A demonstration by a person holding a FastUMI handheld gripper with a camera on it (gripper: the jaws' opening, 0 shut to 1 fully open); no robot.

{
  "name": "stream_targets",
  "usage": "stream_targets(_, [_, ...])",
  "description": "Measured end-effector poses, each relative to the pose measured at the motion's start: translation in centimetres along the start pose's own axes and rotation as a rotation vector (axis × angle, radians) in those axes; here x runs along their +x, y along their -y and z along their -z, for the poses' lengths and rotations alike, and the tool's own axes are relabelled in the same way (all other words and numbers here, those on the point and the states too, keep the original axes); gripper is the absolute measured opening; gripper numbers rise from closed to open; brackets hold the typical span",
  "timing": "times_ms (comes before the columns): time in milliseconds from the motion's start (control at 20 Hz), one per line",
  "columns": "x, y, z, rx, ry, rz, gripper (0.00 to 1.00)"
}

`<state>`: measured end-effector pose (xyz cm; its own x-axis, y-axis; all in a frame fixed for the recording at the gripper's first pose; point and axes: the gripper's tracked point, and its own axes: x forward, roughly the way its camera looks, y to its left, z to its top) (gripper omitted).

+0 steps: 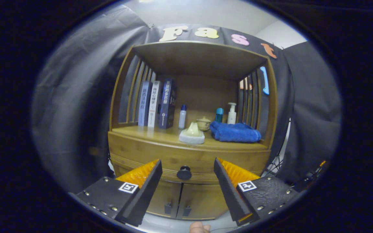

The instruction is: Pull open the drawer, take out the items inside it, and place them on the countertop above the cabinet.

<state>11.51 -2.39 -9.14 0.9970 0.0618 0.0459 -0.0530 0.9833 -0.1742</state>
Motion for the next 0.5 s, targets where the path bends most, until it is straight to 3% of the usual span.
stream_targets(500, [-10.6,-4.6,-12.4,0.03,0.111,-0.134,0.96])
